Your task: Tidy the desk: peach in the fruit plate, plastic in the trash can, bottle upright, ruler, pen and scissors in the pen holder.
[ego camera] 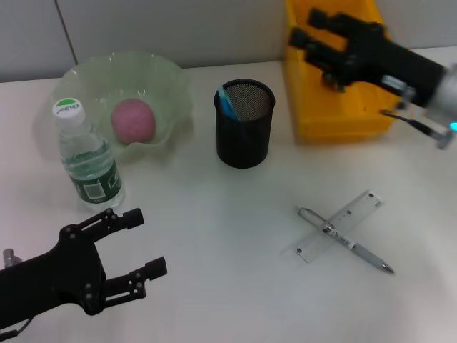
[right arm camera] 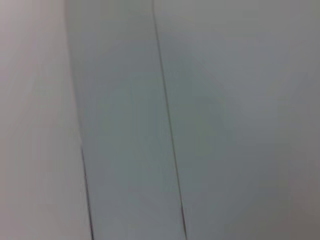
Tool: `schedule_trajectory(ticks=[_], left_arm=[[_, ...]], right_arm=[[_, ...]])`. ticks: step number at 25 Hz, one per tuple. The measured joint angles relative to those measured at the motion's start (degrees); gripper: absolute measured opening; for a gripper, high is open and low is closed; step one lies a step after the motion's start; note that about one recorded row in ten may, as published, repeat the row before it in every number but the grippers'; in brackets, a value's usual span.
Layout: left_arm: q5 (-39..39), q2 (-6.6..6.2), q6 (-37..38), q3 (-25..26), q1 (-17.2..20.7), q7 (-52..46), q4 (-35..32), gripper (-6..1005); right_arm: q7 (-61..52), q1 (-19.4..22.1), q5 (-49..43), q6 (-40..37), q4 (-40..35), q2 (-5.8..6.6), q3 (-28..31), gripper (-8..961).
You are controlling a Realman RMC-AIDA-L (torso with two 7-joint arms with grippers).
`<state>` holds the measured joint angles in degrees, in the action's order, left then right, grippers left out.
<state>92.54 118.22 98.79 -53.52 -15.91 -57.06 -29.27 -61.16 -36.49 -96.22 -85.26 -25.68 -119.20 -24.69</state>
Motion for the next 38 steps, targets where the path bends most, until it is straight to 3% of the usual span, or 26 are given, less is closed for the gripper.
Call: schedule_trajectory(ticks=[2,7,8,10,11,12,13,14,16,20,21,22,23,24,26,33,35,36,37,38], left_arm=[[0.17,-0.01,-0.4,-0.03,0.0,0.65,0.11,844],[0.26,0.06,-0.68,-0.08,0.0,1.26,0.22,844],[0.26,0.06,-0.68,-0.08,0.0,1.26,0.22,844],[0.12,0.08,-0.71,-0.05,-0.03,1.15,-0.03,844],[0.06,0.08,-0.71,-0.05,-0.03,1.02,-0.11,844],[0.06,0.08,-0.71,-0.05,-0.03,1.02,-0.11,844],[0.06,0.08,-0.71,-0.05,-0.03,1.02,-0.11,844],[-0.01,0.06,-0.72,0.06,-0.04,0.81,-0.21,844],[-0.07,0.01,-0.95,1.16,0.05,0.7,0.16,844],[-0.09,0.0,-1.21,1.56,0.13,0.69,0.25,844],[-0.09,0.0,-1.24,1.69,0.21,0.69,0.18,844],[-0.09,0.0,-1.24,1.69,0.21,0.69,0.18,844],[-0.09,0.01,-1.24,1.9,0.35,0.69,0.07,844],[-0.09,0.04,-1.24,2.02,0.39,0.69,0.06,844],[-0.11,0.13,-1.23,2.15,0.4,0.69,0.07,844],[-0.74,0.42,-0.81,2.64,0.46,0.57,0.32,844],[-0.92,0.44,-0.77,2.63,0.5,0.36,0.4,844],[-0.98,0.44,-0.75,2.64,0.44,-0.27,1.1,844],[-0.98,0.44,-0.75,2.64,0.44,-0.27,1.1,844],[-1.0,0.44,-0.72,2.63,0.31,-0.43,1.55,844]], right_arm=[[0.33,4.86,0.93,-9.06,-4.29,0.28,-0.47,560],[0.41,7.59,-0.55,-12.04,-8.34,0.85,-3.59,562],[-1.31,9.13,-1.65,-12.88,-11.61,1.69,-6.75,562],[-2.67,9.52,-2.36,-13.12,-12.96,2.24,-8.01,577],[-6.69,9.61,-4.71,-13.76,-15.08,3.8,-10.42,584],[-6.69,9.61,-4.71,-13.76,-15.08,3.8,-10.42,591],[-10.64,8.39,-7.72,-15.32,-15.93,5.59,-11.97,599],[-10.64,8.39,-7.72,-15.32,-15.93,5.59,-11.97,606],[-14.2,5.27,-11.88,-19.1,-17.17,7.75,-12.67,620],[-17.91,2.21,-17.85,-19.84,-21.81,8.4,-15.31,650],[-20.25,-0.56,-23.44,-20.02,-23.87,8.71,-18.65,657],[-20.25,-0.56,-23.44,-20.02,-23.87,8.71,-18.65,688],[-21.57,-3.92,-28.34,-20.38,-24.21,9.0,-21.73,720],[-21.57,-3.92,-28.34,-20.38,-24.21,9.0,-21.73,751],[-22.39,-8.66,-34.48,-20.48,-24.12,8.77,-24.96,814],[-22.7,-12.96,-40.88,-19.94,-25.94,7.07,-31.3,817],[-22.75,-13.51,-43.33,-19.27,-27.03,5.79,-33.18,818],[-22.74,-13.9,-45.97,-18.79,-27.97,4.39,-33.95,818],[-22.74,-13.9,-45.97,-18.79,-27.97,4.39,-33.95,818],[-22.37,-14.07,-48.32,-18.42,-28.88,3.06,-34.66,818]])
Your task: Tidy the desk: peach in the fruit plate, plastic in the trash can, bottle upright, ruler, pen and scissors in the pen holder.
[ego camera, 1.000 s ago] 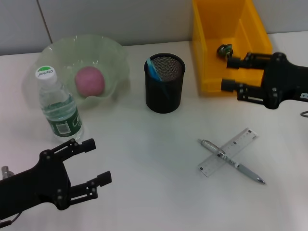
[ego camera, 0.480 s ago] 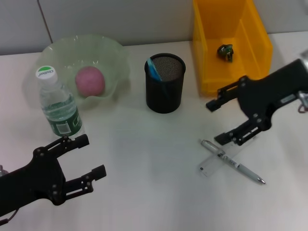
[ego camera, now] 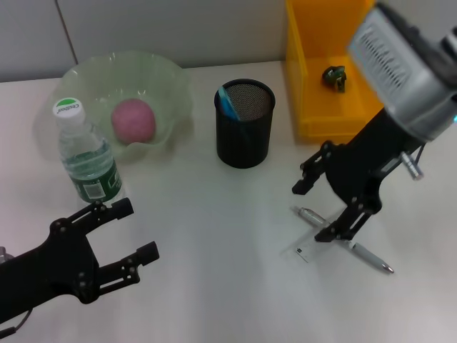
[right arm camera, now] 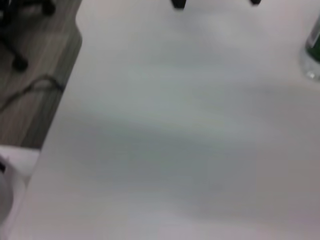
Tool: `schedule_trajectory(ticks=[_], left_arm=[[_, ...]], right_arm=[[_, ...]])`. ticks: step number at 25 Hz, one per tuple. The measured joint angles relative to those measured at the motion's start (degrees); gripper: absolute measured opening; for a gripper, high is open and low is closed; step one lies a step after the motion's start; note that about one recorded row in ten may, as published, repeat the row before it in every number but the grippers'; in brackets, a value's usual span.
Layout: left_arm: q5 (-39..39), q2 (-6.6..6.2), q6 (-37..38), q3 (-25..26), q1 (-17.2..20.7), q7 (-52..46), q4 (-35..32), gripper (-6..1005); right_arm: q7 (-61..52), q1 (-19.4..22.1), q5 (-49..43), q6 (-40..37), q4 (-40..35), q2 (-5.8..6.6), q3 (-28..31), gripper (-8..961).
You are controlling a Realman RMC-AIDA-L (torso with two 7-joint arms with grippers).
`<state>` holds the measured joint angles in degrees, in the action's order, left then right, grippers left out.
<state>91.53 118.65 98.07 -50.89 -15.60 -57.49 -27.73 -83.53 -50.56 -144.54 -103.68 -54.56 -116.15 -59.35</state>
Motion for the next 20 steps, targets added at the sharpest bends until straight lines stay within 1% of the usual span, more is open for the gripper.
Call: schedule_trajectory(ticks=[1,2,3,4,7,8,11,13,14,15,16,20], left_arm=[[0.0,0.0,0.0,0.0,0.0,0.0,0.0,844],[-0.03,0.0,0.04,-0.1,-0.08,-0.38,0.25,844],[-0.03,0.0,0.04,-0.1,-0.08,-0.38,0.25,844],[-0.03,0.0,0.08,-0.1,-0.02,-0.5,0.25,844],[-0.03,0.0,0.12,-0.1,0.06,-0.57,0.25,844],[-0.03,0.0,0.28,-0.02,0.12,-1.18,0.25,844],[-0.04,-0.02,0.36,0.01,0.13,-1.56,0.25,844],[-0.04,-0.06,0.51,0.01,0.2,-1.92,0.24,844],[-0.04,-0.06,0.51,0.01,0.2,-1.92,0.24,844],[-0.04,-0.04,0.52,0.01,0.24,-1.92,0.26,844],[-0.04,-0.04,0.52,0.01,0.24,-1.92,0.26,844],[-0.03,0.06,0.51,-0.28,-0.01,-1.48,1.68,844]], right_arm=[[0.0,0.0,0.0,0.0,0.0,0.0,0.0,817],[0.37,0.53,-1.41,0.77,-1.25,-1.37,-2.39,817],[0.37,0.53,-1.41,0.77,-1.25,-1.37,-2.39,817],[0.52,0.86,-2.07,1.41,-1.58,-1.88,-4.25,817],[0.59,0.96,-2.58,1.62,-1.6,-2.14,-4.99,818],[0.71,1.1,-3.31,2.15,-1.68,-2.49,-6.2,818],[0.76,1.27,-3.54,3.01,-1.77,-2.56,-7.4,818],[1.02,1.53,-3.8,4.76,-1.82,-2.59,-9.94,818],[1.02,1.53,-3.8,4.76,-1.82,-2.59,-9.94,818],[1.34,1.63,-4.11,5.8,-1.76,-2.65,-11.4,818],[1.34,1.63,-4.11,5.8,-1.76,-2.65,-11.4,818],[1.8,1.68,-4.29,7.85,-1.31,-2.81,-14.79,818]])
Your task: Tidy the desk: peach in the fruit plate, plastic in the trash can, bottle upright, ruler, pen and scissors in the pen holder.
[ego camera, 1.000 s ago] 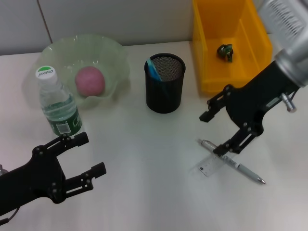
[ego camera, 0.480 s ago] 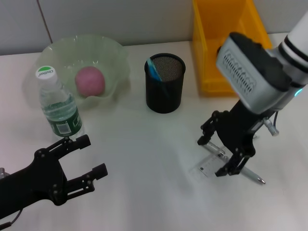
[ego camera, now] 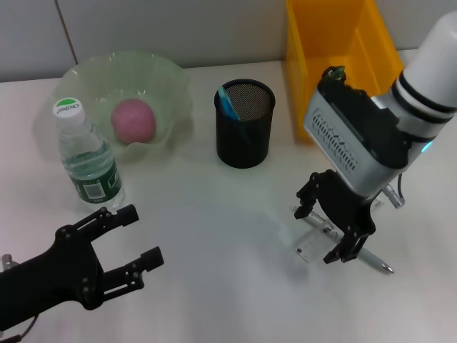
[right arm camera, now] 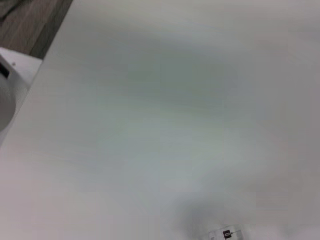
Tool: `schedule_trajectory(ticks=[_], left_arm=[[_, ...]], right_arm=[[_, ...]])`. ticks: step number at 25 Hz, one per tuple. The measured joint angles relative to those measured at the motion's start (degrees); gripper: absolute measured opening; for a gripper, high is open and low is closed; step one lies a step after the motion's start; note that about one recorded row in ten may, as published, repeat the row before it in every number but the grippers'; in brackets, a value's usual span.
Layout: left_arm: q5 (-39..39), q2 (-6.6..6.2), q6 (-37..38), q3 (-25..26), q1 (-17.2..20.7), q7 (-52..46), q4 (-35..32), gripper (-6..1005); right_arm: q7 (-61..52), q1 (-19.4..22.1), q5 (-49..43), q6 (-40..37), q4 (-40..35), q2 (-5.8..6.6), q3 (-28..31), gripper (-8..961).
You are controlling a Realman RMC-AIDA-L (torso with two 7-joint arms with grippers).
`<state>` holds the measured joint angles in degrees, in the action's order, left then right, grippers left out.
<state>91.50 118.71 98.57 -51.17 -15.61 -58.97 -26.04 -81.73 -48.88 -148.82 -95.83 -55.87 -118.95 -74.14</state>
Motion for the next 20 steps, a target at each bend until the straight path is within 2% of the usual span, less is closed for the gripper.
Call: schedule_trajectory(ticks=[12,13,20], left_arm=[[0.57,0.02,-0.49,-0.96,-0.27,0.96,-0.01,844],[0.65,-0.22,-2.71,-4.62,-0.23,1.28,-1.4,844],[1.59,-0.45,-3.51,-6.27,0.26,-0.08,-5.11,844]], right_arm=[[-0.08,0.24,0.8,3.09,0.77,-0.44,-5.42,817],[-0.2,0.29,1.05,3.29,0.77,-0.45,-5.52,817],[-0.58,0.5,1.28,3.37,0.41,-0.57,-6.18,818]])
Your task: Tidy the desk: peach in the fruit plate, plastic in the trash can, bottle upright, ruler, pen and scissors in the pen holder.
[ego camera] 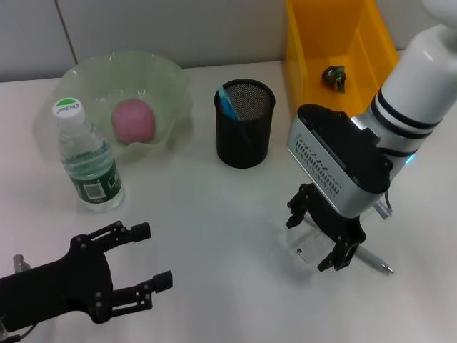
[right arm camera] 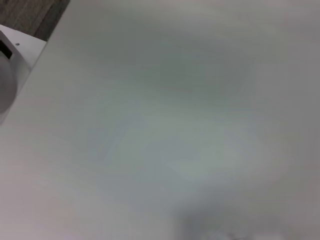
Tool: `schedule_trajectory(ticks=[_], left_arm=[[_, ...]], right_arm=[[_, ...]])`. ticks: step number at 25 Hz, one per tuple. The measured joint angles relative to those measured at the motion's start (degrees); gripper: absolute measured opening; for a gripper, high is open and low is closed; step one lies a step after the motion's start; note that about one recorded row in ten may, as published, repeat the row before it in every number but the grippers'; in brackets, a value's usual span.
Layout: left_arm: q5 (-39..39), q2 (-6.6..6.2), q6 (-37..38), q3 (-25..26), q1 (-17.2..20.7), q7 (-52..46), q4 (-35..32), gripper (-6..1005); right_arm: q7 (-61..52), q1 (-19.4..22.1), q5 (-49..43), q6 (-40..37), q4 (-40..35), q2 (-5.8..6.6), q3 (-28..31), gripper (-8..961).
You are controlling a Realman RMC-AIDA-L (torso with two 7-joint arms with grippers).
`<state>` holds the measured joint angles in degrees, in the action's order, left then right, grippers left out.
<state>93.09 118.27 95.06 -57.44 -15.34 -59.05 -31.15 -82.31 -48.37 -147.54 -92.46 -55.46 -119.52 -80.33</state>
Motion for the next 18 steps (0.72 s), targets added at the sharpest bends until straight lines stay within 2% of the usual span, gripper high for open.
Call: schedule_trajectory(ticks=[14,18], left_arm=[[3.29,-0.07,-0.72,-0.13,0.12,-2.83,-5.84,844],[4.61,-0.19,-0.19,-0.13,0.11,-7.35,-10.87,844]], right_arm=[[-0.08,0.84,0.73,0.09,-1.63,-0.09,-0.65,817],[-0.34,0.92,0.76,0.08,-1.8,-0.1,-0.72,818]])
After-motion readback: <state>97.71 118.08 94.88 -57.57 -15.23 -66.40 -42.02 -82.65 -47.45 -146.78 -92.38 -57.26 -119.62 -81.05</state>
